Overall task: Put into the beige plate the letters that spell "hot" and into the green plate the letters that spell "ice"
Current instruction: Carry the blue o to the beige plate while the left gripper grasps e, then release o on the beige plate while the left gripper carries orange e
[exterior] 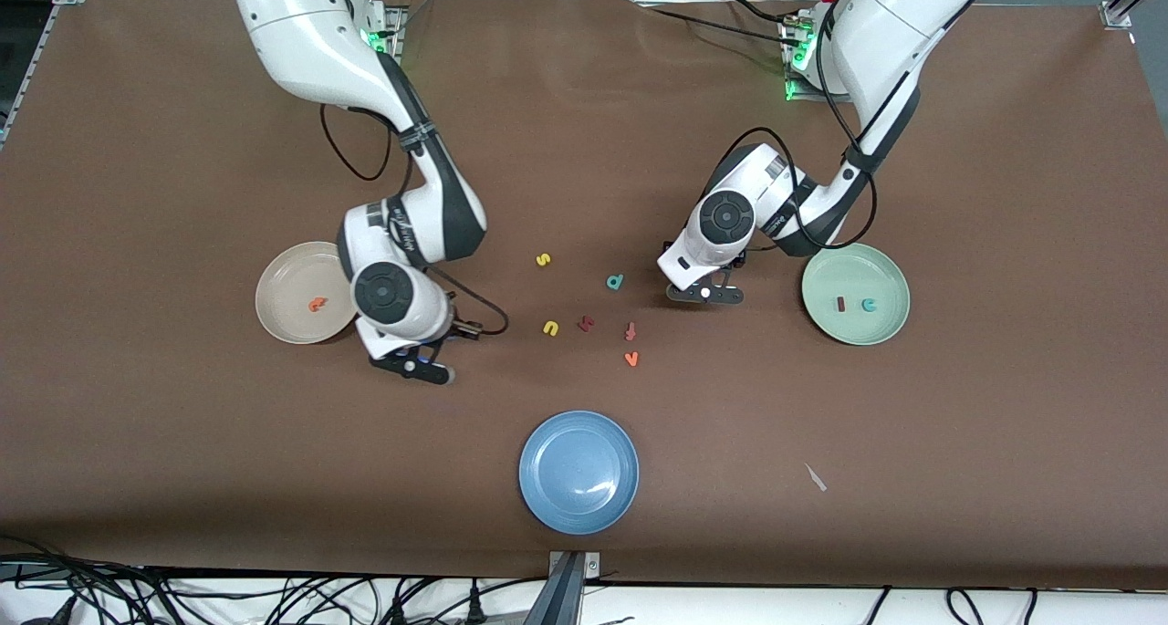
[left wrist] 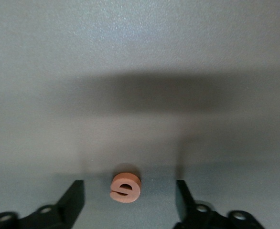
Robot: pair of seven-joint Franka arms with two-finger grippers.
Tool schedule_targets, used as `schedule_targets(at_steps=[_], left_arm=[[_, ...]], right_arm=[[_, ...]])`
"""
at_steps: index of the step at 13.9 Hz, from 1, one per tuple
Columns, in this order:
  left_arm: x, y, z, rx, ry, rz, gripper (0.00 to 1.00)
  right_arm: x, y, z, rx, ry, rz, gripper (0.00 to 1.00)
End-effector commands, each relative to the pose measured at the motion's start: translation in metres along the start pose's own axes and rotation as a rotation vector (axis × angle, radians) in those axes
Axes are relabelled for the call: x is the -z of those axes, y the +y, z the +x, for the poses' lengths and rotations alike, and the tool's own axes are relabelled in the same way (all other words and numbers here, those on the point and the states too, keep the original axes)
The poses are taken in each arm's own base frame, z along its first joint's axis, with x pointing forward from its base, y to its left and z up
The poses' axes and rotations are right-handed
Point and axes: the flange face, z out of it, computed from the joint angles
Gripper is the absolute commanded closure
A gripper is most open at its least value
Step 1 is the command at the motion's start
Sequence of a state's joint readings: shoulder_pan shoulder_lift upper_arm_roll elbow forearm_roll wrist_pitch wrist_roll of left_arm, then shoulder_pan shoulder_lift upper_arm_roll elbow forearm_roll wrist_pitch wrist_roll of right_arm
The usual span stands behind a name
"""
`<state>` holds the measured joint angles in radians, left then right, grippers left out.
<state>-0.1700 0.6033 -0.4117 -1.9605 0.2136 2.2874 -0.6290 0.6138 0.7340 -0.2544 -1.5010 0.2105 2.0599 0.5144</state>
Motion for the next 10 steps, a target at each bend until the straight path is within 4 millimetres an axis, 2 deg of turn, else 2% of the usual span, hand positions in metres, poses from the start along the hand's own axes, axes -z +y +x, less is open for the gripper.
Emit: schedule_targets(at_steps=[1,3,4,5,6,8,9,10], left_arm=[[-0.007,0.001,0.000,0.015,0.001,-0.018,0.34],[-0.007,0.001,0.000,0.015,0.001,-0.019,0.49],[-0.007,0.001,0.000,0.015,0.001,-0.019,0.52],[-0.007,0.000,0.000,0.017,0.000,-0.018,0.59],[-0.007,-0.002,0.001,0.021,0.000,-0.019,0.70],[-0.007,-0.005,0.002,0.027,-0.006,-0.017,0.89],[-0.007,-0.006,0.002,0.028,-0.008,-0.015,0.91],[-0.006,-0.006,0.002,0.028,-0.007,-0.015,0.91]], right_arm=[[0.020,0.060,-0.014,0.115,-0.020,-0.017,0.81],[0.019,0.108,-0.023,0.164,-0.012,-0.003,0.81],[0.012,0.133,-0.031,0.184,0.010,0.010,0.81],[0.006,0.159,-0.037,0.224,0.037,0.022,0.81],[-0.003,0.181,-0.040,0.260,0.053,0.022,0.81],[-0.012,0.199,-0.038,0.317,0.071,0.013,0.80],[-0.015,0.203,-0.036,0.360,0.072,0.009,0.76],[-0.016,0.211,-0.033,0.400,0.070,0.007,0.67]])
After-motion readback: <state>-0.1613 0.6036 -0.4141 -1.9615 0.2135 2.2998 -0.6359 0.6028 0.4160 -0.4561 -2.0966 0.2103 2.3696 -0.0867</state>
